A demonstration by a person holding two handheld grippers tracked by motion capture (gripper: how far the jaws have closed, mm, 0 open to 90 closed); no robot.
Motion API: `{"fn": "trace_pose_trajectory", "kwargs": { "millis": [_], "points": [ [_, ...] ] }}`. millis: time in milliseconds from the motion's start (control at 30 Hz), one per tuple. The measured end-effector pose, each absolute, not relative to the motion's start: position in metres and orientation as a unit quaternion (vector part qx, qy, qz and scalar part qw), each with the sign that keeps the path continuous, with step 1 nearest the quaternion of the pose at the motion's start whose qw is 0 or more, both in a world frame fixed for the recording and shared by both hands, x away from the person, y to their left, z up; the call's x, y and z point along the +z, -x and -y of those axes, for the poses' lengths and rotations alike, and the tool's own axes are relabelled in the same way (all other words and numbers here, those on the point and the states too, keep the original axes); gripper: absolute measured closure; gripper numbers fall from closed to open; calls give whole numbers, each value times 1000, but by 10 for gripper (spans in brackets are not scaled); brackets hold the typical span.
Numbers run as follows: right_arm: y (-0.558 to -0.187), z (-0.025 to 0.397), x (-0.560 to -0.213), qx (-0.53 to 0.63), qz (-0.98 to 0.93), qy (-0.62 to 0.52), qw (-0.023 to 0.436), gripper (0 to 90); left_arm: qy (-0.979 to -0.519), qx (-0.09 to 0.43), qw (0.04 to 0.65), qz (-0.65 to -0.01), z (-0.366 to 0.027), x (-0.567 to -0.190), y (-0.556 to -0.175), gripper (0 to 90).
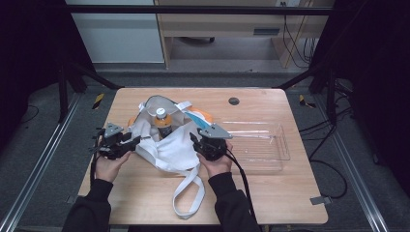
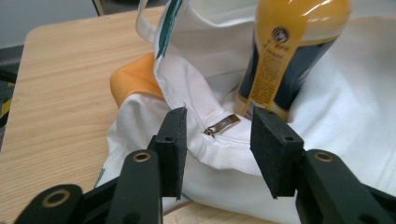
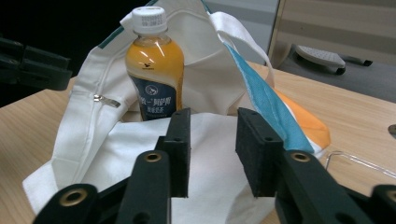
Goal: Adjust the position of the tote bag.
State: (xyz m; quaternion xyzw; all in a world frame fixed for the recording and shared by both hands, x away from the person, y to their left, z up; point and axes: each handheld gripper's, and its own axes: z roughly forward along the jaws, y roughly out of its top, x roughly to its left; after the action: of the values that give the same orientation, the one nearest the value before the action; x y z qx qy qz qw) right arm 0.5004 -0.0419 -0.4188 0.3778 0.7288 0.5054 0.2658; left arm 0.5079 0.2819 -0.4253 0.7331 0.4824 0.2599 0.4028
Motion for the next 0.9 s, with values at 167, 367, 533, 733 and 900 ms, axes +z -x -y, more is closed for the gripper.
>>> {"fn": "trace_pose_trajectory", "kwargs": {
  "millis": [167,367,533,733,900],
  "points": [
    [-493,52,-412,498,-734,-369,277,555,-727,264,417,-478,-283,-418,-499,532],
    [-489,68,-408,490,-735,-378,277,494,-722,262,435,-470,-282,-412,-492,510],
    [-484,84,-404,487,-735,-381,277,428,-724,260,446,-456,-275,-407,-489,494],
    [-475,102,-408,479,-742,-381,273,374,-730,259,455,-440,-265,-400,-485,474],
    [-467,121,-415,471,-745,-386,272,342,-735,258,457,-430,-255,-395,-483,455]
  ]
}}
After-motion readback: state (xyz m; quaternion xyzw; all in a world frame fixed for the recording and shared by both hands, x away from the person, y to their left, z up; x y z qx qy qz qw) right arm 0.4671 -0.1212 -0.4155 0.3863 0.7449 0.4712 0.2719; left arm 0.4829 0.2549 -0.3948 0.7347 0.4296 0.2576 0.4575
